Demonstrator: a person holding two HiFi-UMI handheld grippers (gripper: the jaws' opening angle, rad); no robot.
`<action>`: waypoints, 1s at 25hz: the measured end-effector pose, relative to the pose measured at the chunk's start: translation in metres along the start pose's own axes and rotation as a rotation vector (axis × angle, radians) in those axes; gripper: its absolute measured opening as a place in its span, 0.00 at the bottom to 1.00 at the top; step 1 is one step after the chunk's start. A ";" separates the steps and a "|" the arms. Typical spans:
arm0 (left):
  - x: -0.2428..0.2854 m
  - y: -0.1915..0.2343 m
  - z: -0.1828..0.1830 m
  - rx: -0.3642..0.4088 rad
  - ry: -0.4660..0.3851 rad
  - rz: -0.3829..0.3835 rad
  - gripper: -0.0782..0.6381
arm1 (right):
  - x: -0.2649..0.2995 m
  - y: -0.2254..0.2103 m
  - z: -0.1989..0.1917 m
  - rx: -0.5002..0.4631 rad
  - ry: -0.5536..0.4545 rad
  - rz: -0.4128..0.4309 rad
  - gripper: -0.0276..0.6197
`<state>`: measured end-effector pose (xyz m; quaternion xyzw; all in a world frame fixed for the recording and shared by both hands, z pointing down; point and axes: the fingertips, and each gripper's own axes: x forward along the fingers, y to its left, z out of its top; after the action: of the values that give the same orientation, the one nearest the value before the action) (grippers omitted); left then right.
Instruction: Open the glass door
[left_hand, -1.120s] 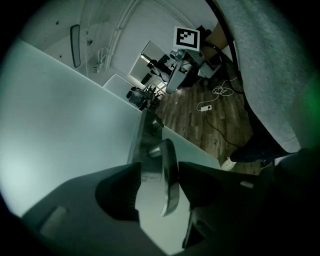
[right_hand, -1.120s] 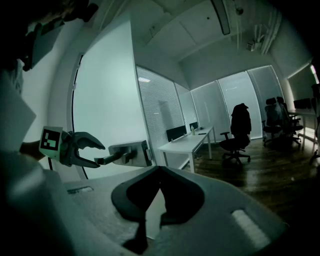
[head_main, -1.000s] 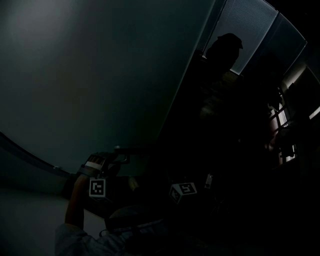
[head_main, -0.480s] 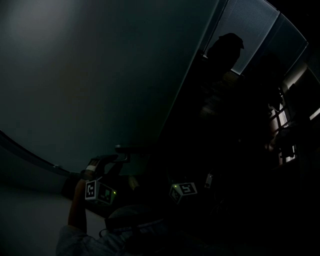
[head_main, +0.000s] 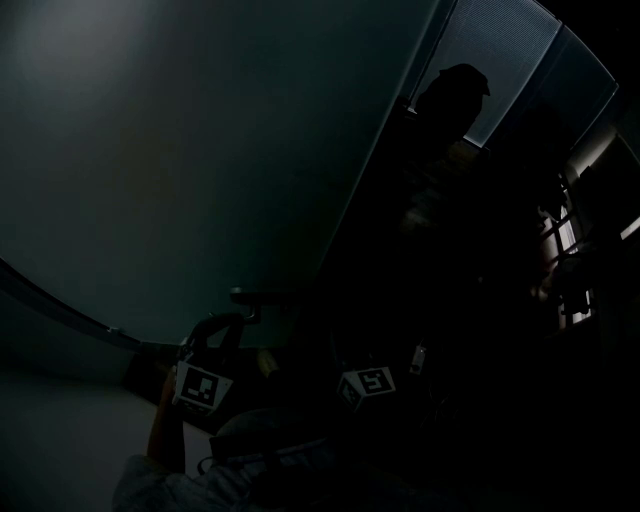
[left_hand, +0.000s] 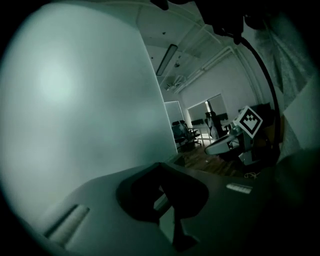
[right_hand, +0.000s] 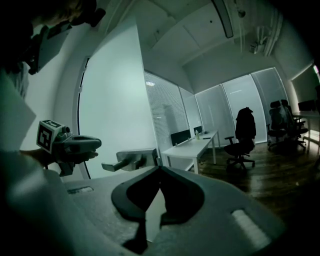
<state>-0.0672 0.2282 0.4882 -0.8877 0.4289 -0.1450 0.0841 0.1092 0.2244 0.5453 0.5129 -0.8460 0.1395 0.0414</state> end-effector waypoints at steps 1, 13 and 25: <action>-0.001 0.002 0.001 -0.044 -0.017 0.009 0.12 | 0.000 0.001 0.001 -0.001 -0.002 0.002 0.05; -0.016 0.000 0.006 -0.354 -0.147 0.070 0.11 | -0.010 0.010 0.006 -0.013 -0.033 0.011 0.05; -0.019 -0.018 -0.005 -0.371 -0.124 0.037 0.11 | -0.012 0.019 0.001 -0.004 -0.029 0.030 0.05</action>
<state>-0.0670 0.2543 0.4947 -0.8871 0.4585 -0.0068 -0.0519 0.0979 0.2430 0.5378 0.5021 -0.8544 0.1310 0.0283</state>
